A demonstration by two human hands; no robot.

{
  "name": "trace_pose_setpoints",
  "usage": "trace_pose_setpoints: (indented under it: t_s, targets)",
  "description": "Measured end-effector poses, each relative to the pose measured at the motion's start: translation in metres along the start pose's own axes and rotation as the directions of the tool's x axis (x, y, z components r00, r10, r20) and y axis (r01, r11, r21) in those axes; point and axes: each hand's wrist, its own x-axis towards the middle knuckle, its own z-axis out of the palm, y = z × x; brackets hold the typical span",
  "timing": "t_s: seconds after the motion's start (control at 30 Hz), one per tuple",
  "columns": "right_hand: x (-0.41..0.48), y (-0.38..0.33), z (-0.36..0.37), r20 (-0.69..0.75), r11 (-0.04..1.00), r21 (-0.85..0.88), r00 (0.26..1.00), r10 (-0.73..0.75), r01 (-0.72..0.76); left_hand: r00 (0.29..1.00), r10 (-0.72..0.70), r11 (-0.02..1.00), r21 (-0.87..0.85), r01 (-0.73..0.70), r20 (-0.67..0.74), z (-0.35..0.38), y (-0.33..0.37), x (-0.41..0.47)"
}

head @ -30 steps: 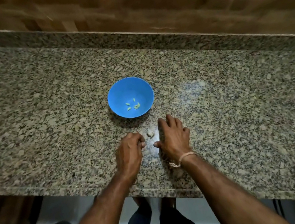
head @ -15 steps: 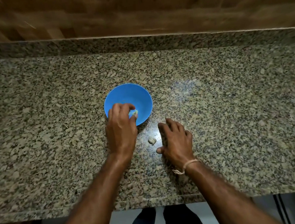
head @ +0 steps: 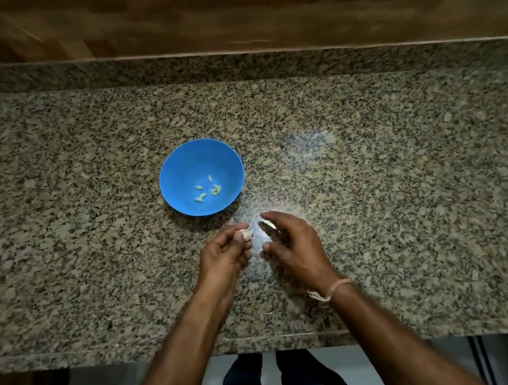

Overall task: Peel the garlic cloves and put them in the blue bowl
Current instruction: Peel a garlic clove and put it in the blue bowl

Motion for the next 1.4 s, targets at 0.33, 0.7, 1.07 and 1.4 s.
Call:
trace_pose_setpoints:
  t_s: [0.33, 0.7, 1.07, 1.4]
  targets:
    - [-0.033, -0.034, -0.039, -0.045, 0.837, 0.539, 0.995, -0.085, 0.096, 0.995, 0.023, 0.917, -0.399, 0.019, 0.100, 0.036, 0.008, -0.038]
    - [-0.037, -0.033, -0.051, -0.138, 0.895, 0.384, 0.972, -0.189, 0.229, 0.993, 0.090, 0.934, -0.354, -0.057, 0.077, 0.054, 0.008, -0.053]
    - [-0.040, -0.029, -0.062, 0.174, 0.623, 0.758, 0.980, 0.093, -0.193, 0.995, 0.044, 0.922, -0.386, -0.005, 0.091, 0.062, 0.007, -0.058]
    - [-0.042, -0.026, -0.063, 0.140, 0.669, 0.732, 0.989, 0.036, -0.128, 0.996, 0.068, 0.927, -0.372, -0.044, 0.051, 0.064, 0.008, -0.056]
